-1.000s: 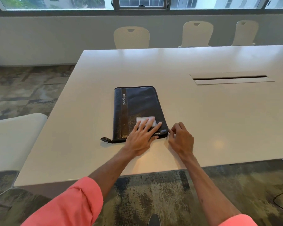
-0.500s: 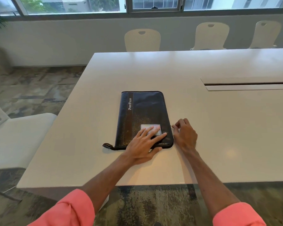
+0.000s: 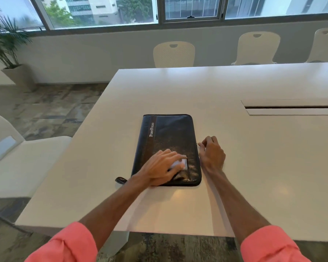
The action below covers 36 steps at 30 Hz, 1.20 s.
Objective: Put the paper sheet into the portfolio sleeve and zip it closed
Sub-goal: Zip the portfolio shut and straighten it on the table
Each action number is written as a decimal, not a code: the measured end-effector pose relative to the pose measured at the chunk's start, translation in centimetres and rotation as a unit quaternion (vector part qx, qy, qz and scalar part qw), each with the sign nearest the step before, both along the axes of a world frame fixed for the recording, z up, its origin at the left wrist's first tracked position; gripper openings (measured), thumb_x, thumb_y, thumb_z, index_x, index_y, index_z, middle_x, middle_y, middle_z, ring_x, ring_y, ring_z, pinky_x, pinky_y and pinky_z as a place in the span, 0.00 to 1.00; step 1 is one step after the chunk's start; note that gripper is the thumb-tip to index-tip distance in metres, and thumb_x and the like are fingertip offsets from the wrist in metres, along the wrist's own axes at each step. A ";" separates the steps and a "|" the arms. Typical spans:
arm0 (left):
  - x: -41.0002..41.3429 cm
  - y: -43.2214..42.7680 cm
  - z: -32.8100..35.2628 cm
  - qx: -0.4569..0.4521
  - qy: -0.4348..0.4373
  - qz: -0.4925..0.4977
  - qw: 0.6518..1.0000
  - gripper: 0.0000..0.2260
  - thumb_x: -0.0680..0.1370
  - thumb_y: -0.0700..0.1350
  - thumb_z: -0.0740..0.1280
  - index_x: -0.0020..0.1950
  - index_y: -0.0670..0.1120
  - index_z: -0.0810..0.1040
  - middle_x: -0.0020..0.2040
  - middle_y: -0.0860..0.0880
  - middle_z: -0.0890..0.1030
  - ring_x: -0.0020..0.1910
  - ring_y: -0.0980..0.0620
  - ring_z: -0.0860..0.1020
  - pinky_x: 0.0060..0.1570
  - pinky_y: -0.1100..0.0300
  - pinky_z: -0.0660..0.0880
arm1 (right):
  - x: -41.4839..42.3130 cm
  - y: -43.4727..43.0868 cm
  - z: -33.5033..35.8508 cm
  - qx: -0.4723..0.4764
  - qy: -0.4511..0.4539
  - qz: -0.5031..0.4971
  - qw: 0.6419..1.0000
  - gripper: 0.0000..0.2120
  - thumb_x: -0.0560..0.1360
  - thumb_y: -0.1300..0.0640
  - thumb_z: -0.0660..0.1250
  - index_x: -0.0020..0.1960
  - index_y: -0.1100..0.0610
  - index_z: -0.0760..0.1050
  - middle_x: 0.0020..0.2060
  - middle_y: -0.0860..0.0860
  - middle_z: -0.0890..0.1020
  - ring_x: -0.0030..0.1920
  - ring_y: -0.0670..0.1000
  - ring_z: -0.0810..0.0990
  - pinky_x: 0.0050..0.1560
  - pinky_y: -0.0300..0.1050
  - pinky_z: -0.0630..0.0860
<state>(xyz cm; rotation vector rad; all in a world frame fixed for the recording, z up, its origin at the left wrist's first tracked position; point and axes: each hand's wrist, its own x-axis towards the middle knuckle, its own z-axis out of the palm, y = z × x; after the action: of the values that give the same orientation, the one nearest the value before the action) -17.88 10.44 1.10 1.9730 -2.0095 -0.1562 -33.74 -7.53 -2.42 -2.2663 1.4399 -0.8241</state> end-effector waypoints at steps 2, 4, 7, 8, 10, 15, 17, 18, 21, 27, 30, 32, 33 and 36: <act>1.8 -1.9 -0.1 -0.030 -0.013 0.036 0.999 0.21 0.89 0.61 0.53 0.77 0.55 0.75 0.70 0.55 0.80 0.65 0.57 0.75 0.66 0.51 0.74 | 0.0 -0.2 0.0 0.006 -0.009 -0.002 1.000 0.07 0.84 0.53 0.71 0.50 0.55 0.78 0.51 0.49 0.80 0.38 0.54 0.79 0.42 0.46 0.72; 3.7 -3.7 -0.6 -0.038 -0.020 0.105 0.994 0.23 0.88 0.59 0.55 0.80 0.53 0.71 0.78 0.52 0.74 0.75 0.53 0.70 0.74 0.44 0.70 | 0.0 -0.4 0.0 0.008 -0.015 -0.002 1.000 0.08 0.83 0.53 0.72 0.49 0.55 0.78 0.50 0.48 0.80 0.38 0.52 0.78 0.42 0.46 0.72; 6.2 -6.0 -1.2 0.008 -0.017 0.230 0.973 0.30 0.88 0.58 0.55 0.88 0.47 0.57 0.87 0.46 0.57 0.87 0.46 0.54 0.86 0.42 0.50 | -0.2 -0.5 -0.3 0.005 -0.015 0.007 1.000 0.08 0.82 0.52 0.73 0.47 0.54 0.77 0.47 0.46 0.79 0.38 0.51 0.79 0.41 0.45 0.72; 7.1 -6.7 -1.5 0.026 -0.009 0.263 0.964 0.32 0.88 0.59 0.54 0.89 0.45 0.53 0.89 0.45 0.51 0.88 0.45 0.48 0.86 0.44 0.45 | -0.2 -0.5 -0.4 0.005 -0.013 0.010 1.000 0.08 0.82 0.52 0.73 0.47 0.53 0.77 0.47 0.46 0.79 0.38 0.51 0.79 0.41 0.44 0.72; 8.6 -7.9 -2.2 0.052 0.014 0.316 0.947 0.35 0.89 0.60 0.52 0.89 0.44 0.45 0.89 0.44 0.42 0.88 0.45 0.40 0.85 0.45 0.40 | -0.1 -0.5 -0.5 0.003 -0.011 0.014 1.000 0.08 0.82 0.52 0.73 0.47 0.52 0.77 0.47 0.45 0.79 0.38 0.51 0.79 0.41 0.45 0.73; 10.7 -8.8 -3.6 0.069 0.064 0.366 0.926 0.38 0.88 0.63 0.48 0.88 0.41 0.41 0.88 0.37 0.41 0.88 0.40 0.42 0.87 0.43 0.44 | 0.1 -0.1 -0.5 0.000 -0.003 0.017 1.000 0.07 0.80 0.51 0.74 0.46 0.49 0.77 0.46 0.43 0.78 0.38 0.49 0.80 0.40 0.46 0.80; 11.1 -8.7 -4.1 0.056 0.055 0.351 0.933 0.37 0.88 0.64 0.48 0.89 0.42 0.42 0.89 0.37 0.43 0.88 0.40 0.45 0.87 0.44 0.45 | 0.0 0.3 -0.5 0.000 0.002 0.026 1.000 0.08 0.79 0.53 0.74 0.45 0.49 0.76 0.44 0.43 0.78 0.37 0.49 0.79 0.38 0.45 0.78; 11.3 -8.5 -4.2 0.049 0.051 0.346 0.935 0.37 0.88 0.64 0.48 0.89 0.42 0.43 0.89 0.38 0.44 0.88 0.40 0.47 0.87 0.45 0.46 | -0.1 0.3 -0.5 0.000 0.006 0.032 0.999 0.08 0.79 0.53 0.74 0.44 0.49 0.76 0.43 0.43 0.78 0.37 0.49 0.78 0.38 0.44 0.76; 11.6 -8.2 -4.6 0.039 0.045 0.345 0.937 0.37 0.88 0.65 0.48 0.89 0.44 0.44 0.89 0.39 0.45 0.88 0.40 0.49 0.87 0.45 0.48 | 0.1 -0.2 -0.5 0.000 0.015 0.036 0.999 0.09 0.78 0.54 0.74 0.44 0.50 0.75 0.43 0.44 0.78 0.38 0.50 0.78 0.38 0.44 0.74; 11.6 -8.2 -4.8 0.038 0.042 0.337 0.940 0.37 0.88 0.65 0.48 0.89 0.43 0.43 0.89 0.39 0.45 0.88 0.41 0.47 0.87 0.45 0.50 | 2.0 -2.5 -0.7 0.004 -0.003 -0.012 1.000 0.09 0.80 0.51 0.74 0.46 0.51 0.75 0.46 0.44 0.78 0.38 0.51 0.79 0.41 0.50 0.80; 11.6 -8.2 -4.7 0.037 0.042 0.333 0.941 0.37 0.88 0.65 0.48 0.89 0.43 0.43 0.89 0.39 0.44 0.88 0.41 0.46 0.87 0.45 0.49 | 3.2 -4.0 -0.7 0.013 -0.019 -0.028 0.999 0.08 0.80 0.50 0.74 0.47 0.51 0.76 0.47 0.44 0.79 0.39 0.51 0.81 0.42 0.49 0.78; 11.6 -8.2 -4.7 0.039 0.040 0.331 0.942 0.37 0.88 0.65 0.48 0.89 0.43 0.43 0.89 0.38 0.44 0.89 0.40 0.46 0.87 0.45 0.48 | 4.1 -4.9 -0.5 0.016 -0.027 -0.038 0.999 0.08 0.81 0.50 0.74 0.48 0.52 0.78 0.48 0.45 0.80 0.40 0.52 0.80 0.42 0.46 0.73; 11.6 -8.2 -4.7 0.041 0.039 0.330 0.942 0.37 0.88 0.65 0.47 0.89 0.43 0.43 0.89 0.38 0.43 0.89 0.40 0.46 0.87 0.45 0.48 | 4.5 -5.4 -0.4 0.017 -0.029 -0.043 0.999 0.08 0.81 0.51 0.74 0.48 0.53 0.78 0.49 0.46 0.80 0.40 0.52 0.80 0.43 0.45 0.70; 11.6 -8.1 -4.7 0.043 0.035 0.328 0.943 0.37 0.88 0.65 0.47 0.89 0.43 0.43 0.89 0.38 0.43 0.88 0.40 0.45 0.87 0.45 0.48 | 5.8 -6.9 -0.2 0.021 -0.028 -0.052 0.998 0.07 0.82 0.51 0.74 0.50 0.54 0.79 0.50 0.48 0.81 0.41 0.53 0.81 0.43 0.45 0.70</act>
<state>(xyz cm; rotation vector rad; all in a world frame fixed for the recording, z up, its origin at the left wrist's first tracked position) -6.29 2.34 -3.57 2.5279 -1.2233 -0.1530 -27.90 -14.45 -2.57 -2.1353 1.5451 -0.8734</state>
